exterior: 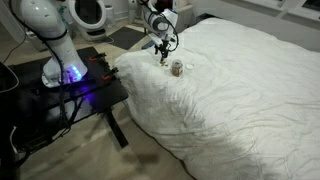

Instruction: Take the objects from the bed and put them in the bottle

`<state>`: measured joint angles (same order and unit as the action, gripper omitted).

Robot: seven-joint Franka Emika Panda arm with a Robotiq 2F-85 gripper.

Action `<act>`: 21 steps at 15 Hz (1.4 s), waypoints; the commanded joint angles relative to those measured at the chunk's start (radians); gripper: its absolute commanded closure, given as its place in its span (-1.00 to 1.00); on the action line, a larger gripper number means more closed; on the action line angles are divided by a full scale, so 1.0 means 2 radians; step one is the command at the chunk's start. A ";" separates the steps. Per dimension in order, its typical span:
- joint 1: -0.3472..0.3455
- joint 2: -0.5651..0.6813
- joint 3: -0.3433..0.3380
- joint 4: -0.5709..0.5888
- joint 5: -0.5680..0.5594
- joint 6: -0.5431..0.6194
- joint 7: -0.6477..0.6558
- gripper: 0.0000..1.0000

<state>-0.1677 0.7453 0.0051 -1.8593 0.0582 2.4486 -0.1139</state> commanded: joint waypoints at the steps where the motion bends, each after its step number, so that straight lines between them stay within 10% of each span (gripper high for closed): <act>1: -0.005 -0.013 -0.002 -0.014 0.006 0.000 -0.009 -1.00; 17: 0.001 0.011 -0.016 0.001 -0.010 0.021 -0.003 -1.00; 18: 0.001 0.012 -0.016 0.003 -0.011 0.021 -0.003 -0.50; 21: 0.002 0.015 -0.017 0.006 -0.012 0.022 -0.002 -0.17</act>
<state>-0.1736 0.7708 -0.0178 -1.8559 0.0452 2.4767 -0.1139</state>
